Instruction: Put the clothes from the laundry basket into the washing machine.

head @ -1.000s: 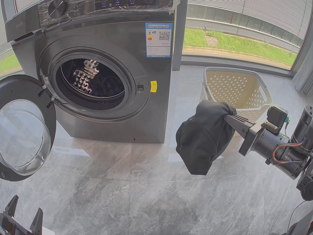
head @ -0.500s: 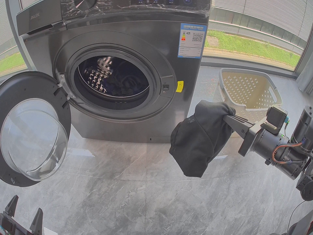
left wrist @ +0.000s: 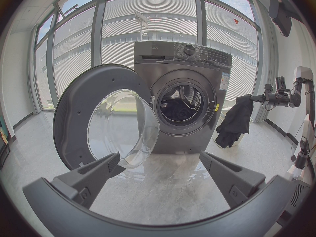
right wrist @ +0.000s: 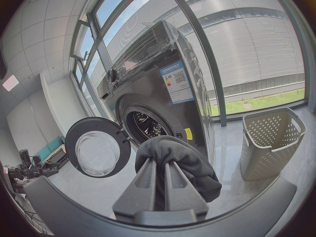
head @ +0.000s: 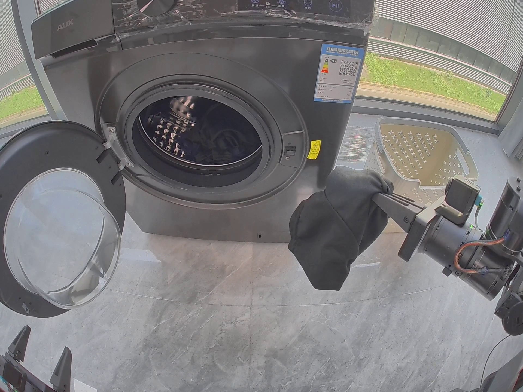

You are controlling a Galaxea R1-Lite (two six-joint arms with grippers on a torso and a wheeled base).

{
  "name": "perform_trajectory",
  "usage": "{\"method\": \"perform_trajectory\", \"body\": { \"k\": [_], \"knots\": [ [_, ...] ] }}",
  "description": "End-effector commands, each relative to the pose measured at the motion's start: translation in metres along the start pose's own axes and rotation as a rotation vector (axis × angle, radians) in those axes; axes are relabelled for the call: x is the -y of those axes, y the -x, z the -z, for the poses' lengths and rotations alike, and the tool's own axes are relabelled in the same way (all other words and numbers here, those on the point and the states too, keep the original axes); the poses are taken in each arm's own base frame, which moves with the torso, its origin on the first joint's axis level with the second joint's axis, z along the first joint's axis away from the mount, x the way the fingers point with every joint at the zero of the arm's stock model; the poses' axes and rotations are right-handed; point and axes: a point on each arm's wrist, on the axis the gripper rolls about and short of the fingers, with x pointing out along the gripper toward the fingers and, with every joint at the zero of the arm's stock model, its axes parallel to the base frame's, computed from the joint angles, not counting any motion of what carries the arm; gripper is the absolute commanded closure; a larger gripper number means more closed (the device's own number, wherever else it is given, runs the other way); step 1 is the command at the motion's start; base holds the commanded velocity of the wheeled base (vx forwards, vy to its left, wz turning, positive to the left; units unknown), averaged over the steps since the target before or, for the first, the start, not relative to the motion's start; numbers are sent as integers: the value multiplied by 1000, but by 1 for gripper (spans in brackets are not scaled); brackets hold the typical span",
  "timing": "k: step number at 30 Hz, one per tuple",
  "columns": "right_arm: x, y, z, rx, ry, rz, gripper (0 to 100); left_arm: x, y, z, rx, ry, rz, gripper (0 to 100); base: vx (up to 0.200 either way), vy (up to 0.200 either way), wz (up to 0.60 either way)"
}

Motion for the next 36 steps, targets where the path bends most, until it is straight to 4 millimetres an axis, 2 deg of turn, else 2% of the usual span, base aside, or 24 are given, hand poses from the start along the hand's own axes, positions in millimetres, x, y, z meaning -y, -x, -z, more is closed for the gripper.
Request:
{"method": "perform_trajectory", "body": {
  "k": [1,12,33,36],
  "knots": [
    [0,0,0,0,0,0,100,0,0,5,-3,0,0,0,0,200,0],
    [0,0,0,1,0,1,100,0,0,5,-3,-1,-2,0,0,200,0],
    [0,-2,3,-11,0,3,100,0,0,5,-3,-6,0,0,0,0,0],
    [2,-13,1,2,-9,35,100,0,0,5,0,-11,-2,0,0,0,0]
  ]
}}
